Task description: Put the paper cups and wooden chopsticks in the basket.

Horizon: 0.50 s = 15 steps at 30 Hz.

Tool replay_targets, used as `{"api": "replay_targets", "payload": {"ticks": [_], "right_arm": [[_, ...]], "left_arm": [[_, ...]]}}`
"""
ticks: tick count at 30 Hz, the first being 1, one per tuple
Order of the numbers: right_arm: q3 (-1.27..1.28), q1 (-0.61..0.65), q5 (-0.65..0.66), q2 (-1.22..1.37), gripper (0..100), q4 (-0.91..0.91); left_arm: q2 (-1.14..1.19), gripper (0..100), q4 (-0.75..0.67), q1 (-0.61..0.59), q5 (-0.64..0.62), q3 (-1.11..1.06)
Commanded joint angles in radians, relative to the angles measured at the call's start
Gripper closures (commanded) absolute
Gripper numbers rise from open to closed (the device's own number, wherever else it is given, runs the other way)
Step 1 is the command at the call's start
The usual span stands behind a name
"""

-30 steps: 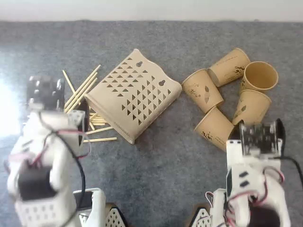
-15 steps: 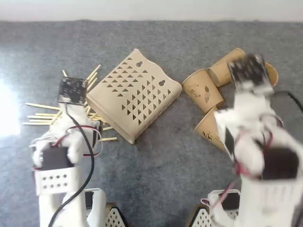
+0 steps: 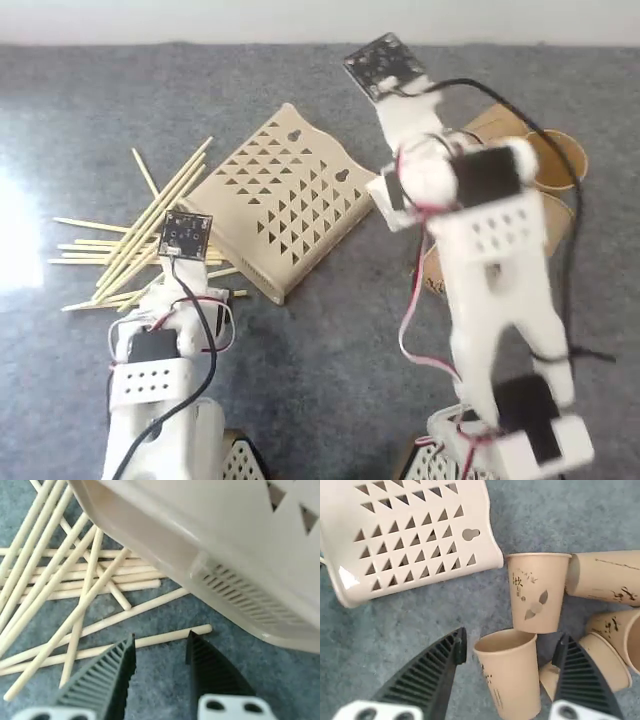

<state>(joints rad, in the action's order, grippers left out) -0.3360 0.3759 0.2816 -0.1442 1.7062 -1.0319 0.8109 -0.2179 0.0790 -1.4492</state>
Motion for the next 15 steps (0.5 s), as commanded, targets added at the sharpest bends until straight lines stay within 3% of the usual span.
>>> {"api": "replay_targets", "payload": {"ticks": [1,15], "right_arm": [[-0.048,0.013,0.031,0.128,71.4,-0.099],[-0.048,0.068,0.19,0.412,71.4,-0.314]], "left_arm": [[-0.058,84,-0.02,0.008,0.002,-0.01],[-0.529,84,0.129,0.011,0.0,-0.151]]}}
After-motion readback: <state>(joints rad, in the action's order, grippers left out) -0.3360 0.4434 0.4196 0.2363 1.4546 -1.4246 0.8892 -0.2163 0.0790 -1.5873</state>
